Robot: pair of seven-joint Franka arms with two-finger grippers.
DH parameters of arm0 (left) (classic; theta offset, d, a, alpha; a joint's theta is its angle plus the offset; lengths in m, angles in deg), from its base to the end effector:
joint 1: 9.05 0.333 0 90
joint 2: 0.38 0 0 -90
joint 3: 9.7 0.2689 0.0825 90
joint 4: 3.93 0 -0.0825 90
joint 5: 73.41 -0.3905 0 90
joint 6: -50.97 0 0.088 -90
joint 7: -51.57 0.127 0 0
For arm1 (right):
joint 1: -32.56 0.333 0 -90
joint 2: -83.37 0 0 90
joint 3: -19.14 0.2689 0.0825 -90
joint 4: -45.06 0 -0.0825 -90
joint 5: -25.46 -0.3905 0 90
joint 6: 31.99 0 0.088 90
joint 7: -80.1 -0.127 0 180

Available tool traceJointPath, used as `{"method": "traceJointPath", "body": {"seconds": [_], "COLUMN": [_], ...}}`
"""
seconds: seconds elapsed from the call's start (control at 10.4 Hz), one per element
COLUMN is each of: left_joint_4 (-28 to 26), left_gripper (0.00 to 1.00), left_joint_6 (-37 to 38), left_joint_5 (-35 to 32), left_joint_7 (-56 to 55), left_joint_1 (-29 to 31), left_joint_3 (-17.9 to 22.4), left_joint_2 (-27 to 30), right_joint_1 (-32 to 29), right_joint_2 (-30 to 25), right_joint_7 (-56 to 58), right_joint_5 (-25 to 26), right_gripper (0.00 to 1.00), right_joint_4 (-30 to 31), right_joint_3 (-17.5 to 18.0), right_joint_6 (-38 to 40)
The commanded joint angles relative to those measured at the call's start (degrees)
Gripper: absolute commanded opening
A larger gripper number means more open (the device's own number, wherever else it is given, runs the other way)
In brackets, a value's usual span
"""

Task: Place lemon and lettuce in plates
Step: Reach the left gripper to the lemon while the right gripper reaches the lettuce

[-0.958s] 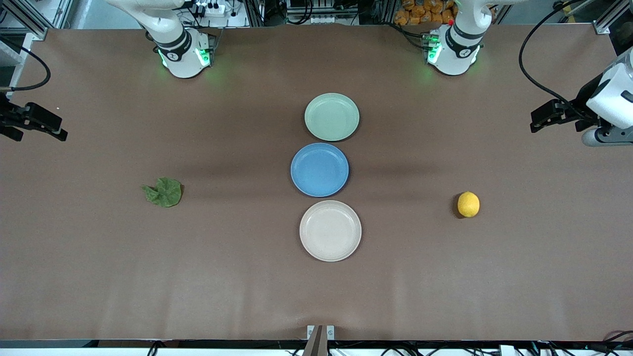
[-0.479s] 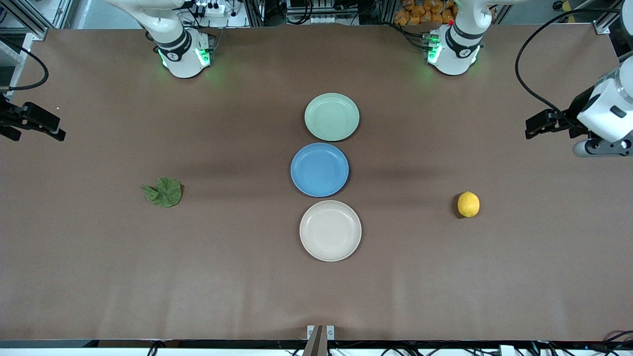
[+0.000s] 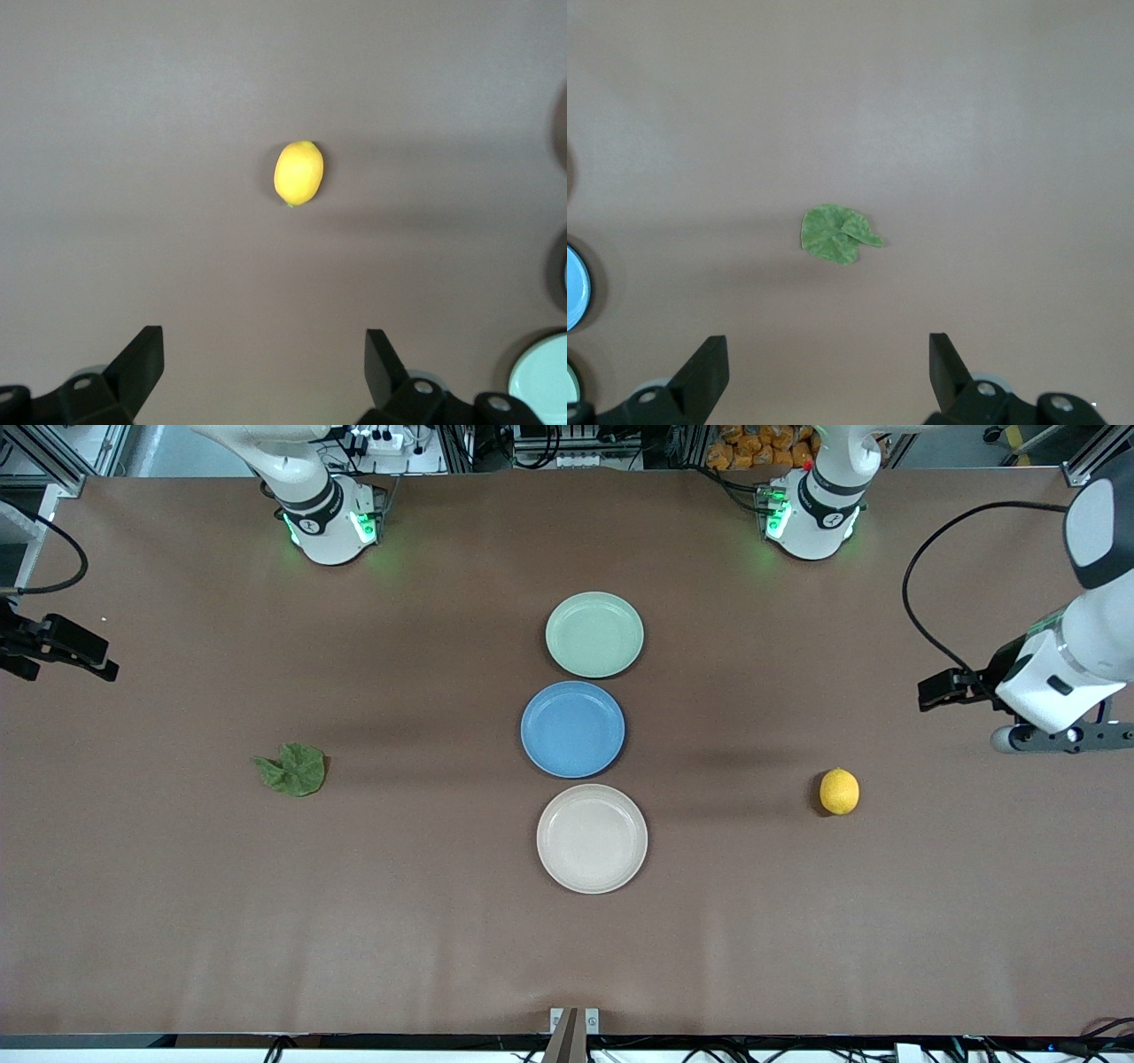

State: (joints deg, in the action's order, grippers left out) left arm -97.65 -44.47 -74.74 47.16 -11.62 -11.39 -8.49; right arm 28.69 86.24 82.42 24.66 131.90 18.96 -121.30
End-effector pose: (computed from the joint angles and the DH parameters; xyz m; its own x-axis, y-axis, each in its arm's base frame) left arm 0.5907 -0.0406 0.4523 0.9940 0.0007 -0.1095 -0.0023 -0.9996 -0.0271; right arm 0.5717 -0.0387 0.5543 0.9995 -0.0300 -0.0064 -0.0301 -0.9994 -0.0141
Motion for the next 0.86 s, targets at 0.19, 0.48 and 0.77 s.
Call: {"method": "traceJointPath", "body": {"seconds": [0.19, 0.48, 0.77], "left_joint_4": [-3.39, -8.29, -13.05], "left_gripper": [1.00, 1.00, 1.00], "left_joint_6": [-6.16, -13.60, -21.36], "left_joint_5": [-0.51, -0.51, -0.51], "left_joint_7": [1.50, 1.59, 5.43], "left_joint_1": [0.01, -0.16, 0.10], "left_joint_3": [-0.33, -1.29, -1.39], "left_joint_2": [-3.65, -5.87, -7.18], "right_joint_1": [-0.35, -1.31, -1.31], "right_joint_2": [5.47, 7.86, 8.47], "right_joint_7": [-0.21, -0.21, -0.30], "right_joint_5": [0.80, 0.72, 0.72], "right_gripper": [1.00, 1.00, 1.00], "right_joint_4": [-0.62, 5.75, 15.08], "right_joint_3": [0.35, 0.44, 0.35], "right_joint_6": [-0.16, -5.22, -16.11]}}
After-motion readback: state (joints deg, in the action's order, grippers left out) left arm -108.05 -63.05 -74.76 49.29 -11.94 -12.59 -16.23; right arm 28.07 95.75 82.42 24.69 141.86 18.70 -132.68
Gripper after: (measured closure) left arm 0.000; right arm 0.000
